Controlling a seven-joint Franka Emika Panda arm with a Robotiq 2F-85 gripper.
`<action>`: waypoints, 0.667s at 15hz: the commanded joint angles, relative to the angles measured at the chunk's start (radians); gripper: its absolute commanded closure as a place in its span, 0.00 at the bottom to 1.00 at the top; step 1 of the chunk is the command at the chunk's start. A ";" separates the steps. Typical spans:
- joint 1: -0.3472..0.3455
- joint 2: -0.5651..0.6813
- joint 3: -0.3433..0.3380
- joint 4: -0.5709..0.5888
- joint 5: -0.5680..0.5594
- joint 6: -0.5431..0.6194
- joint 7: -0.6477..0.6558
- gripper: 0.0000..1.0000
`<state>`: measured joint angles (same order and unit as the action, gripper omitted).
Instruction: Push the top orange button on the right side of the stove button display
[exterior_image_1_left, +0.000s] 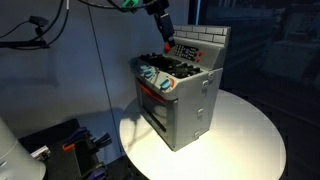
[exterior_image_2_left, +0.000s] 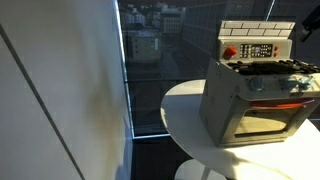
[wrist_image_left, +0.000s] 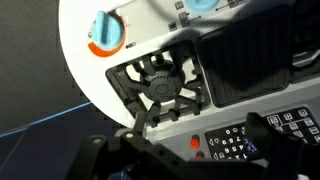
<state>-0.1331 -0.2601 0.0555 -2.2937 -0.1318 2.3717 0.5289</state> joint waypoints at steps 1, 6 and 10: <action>0.004 0.000 -0.005 0.001 -0.001 -0.002 0.000 0.00; -0.013 0.020 -0.009 0.014 -0.022 0.047 0.026 0.00; -0.028 0.051 -0.024 0.030 -0.021 0.092 0.027 0.00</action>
<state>-0.1472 -0.2416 0.0403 -2.2923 -0.1318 2.4390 0.5304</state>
